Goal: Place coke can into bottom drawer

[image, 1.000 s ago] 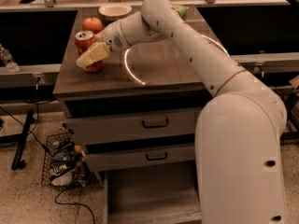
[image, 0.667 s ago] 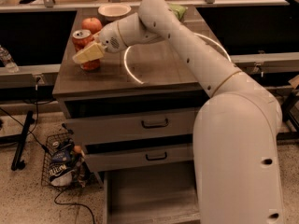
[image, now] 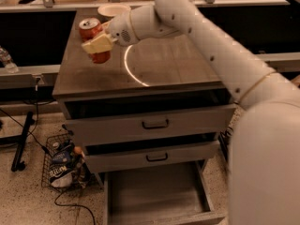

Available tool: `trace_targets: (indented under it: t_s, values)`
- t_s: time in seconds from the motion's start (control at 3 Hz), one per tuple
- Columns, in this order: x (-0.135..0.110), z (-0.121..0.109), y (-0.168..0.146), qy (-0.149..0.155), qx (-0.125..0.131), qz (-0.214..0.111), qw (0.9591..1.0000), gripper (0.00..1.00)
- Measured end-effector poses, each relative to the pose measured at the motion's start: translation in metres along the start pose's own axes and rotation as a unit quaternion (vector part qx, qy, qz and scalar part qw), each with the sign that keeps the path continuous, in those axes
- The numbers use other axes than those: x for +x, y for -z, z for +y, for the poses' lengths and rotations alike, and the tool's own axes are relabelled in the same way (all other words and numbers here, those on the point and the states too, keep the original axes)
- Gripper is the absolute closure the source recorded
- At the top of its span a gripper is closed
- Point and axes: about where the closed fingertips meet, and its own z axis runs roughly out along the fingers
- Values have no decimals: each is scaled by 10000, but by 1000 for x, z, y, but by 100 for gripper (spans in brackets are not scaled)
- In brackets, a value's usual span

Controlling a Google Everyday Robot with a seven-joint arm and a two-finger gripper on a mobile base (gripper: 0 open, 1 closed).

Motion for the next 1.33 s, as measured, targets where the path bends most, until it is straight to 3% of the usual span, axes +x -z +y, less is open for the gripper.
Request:
trace_targets:
  t_s: [0.33,0.67,1.0,1.33]
  values:
    - [-4,10,53,132,443,125,9989,100]
    - [3,31,109,77,911,187,9956,100]
    - [29,34,141,-109,1130,307,9931,100]
    - [28,34,140,-100,1129,298,9931,100]
